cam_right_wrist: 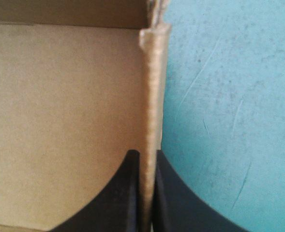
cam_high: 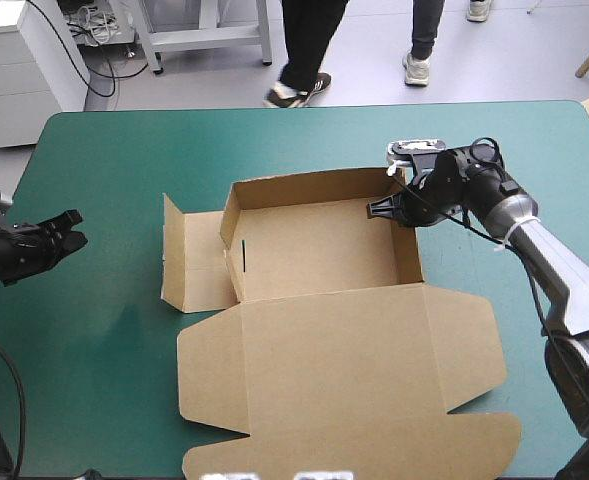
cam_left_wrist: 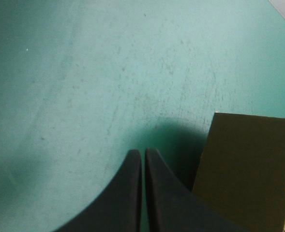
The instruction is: Fold the box
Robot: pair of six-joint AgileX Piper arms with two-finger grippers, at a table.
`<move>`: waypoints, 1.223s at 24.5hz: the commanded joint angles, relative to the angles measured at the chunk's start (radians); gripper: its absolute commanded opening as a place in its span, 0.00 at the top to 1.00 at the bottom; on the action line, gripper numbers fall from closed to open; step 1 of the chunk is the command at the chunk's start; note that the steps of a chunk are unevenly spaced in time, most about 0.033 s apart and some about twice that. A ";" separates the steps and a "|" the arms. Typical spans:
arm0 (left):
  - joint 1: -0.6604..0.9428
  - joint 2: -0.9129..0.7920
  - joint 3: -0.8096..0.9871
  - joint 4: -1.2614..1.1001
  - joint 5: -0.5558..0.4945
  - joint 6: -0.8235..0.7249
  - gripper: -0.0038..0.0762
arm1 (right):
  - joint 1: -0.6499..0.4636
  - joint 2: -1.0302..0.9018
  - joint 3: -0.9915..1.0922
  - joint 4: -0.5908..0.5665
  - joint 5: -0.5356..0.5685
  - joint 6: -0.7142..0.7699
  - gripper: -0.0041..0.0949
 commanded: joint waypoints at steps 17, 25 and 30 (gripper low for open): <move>0.002 -0.037 -0.023 -0.033 -0.008 -0.014 0.94 | -0.003 0.004 -0.288 0.015 0.171 -0.013 0.02; 0.002 -0.037 -0.023 -0.033 -0.006 -0.014 0.94 | -0.003 -0.189 -0.367 -0.030 0.254 0.035 0.02; 0.002 -0.037 -0.023 -0.035 -0.006 -0.014 0.94 | -0.003 -0.327 -0.214 -0.089 0.254 0.073 0.02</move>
